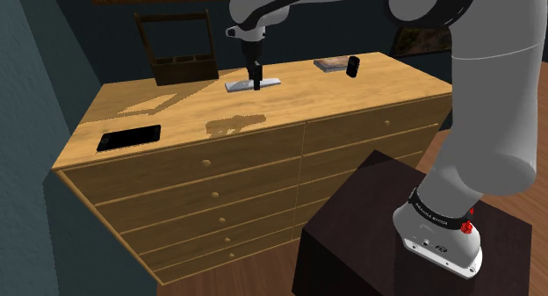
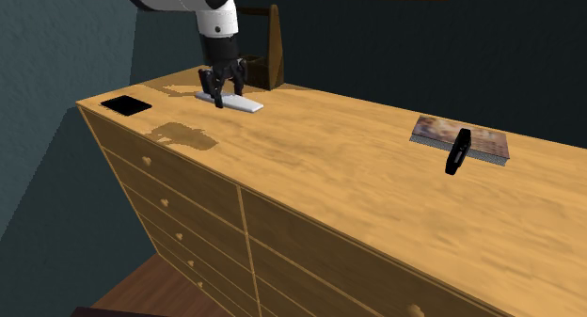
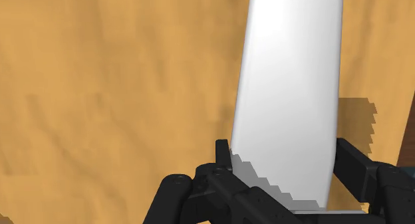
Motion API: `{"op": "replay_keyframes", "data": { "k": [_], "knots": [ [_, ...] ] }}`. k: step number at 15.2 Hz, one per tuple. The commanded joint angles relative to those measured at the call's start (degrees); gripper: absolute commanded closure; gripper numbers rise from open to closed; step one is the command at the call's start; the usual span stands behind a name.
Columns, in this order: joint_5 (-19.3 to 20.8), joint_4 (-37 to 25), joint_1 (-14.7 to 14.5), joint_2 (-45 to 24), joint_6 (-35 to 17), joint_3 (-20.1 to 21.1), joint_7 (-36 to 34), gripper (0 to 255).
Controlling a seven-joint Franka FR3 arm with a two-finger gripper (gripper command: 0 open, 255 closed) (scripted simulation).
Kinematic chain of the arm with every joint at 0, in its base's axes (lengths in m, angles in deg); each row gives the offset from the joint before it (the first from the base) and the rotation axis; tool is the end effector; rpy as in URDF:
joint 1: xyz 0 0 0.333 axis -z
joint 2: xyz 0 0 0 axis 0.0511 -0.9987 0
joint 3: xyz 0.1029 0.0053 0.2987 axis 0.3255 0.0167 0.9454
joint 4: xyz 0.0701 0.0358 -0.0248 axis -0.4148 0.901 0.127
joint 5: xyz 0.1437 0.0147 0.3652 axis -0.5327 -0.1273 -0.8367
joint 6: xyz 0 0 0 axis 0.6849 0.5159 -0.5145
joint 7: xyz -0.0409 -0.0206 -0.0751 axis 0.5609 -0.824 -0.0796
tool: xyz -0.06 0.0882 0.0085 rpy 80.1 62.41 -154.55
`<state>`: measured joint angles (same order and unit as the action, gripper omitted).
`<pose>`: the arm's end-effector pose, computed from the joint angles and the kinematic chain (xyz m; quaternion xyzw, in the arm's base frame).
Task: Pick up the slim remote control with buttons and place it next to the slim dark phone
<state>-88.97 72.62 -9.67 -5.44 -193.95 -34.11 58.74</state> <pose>0.6780 0.0418 0.4157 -0.8530 -0.5219 -0.0012 0.0054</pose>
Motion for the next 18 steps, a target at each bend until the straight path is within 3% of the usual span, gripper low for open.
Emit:
{"op": "replay_keyframes", "data": {
  "k": [1, 10, 18],
  "knots": [
    [0.19, -0.40, -1.64, -0.46, -0.15, 0.65, -2.42, 255],
    [0.80, -9.08, -8.47, -5.84, 2.88, 3.41, -12.56, 255],
    [1.16, -25.20, -13.94, -15.58, 9.07, 5.42, -20.92, 255]
  ]
}}
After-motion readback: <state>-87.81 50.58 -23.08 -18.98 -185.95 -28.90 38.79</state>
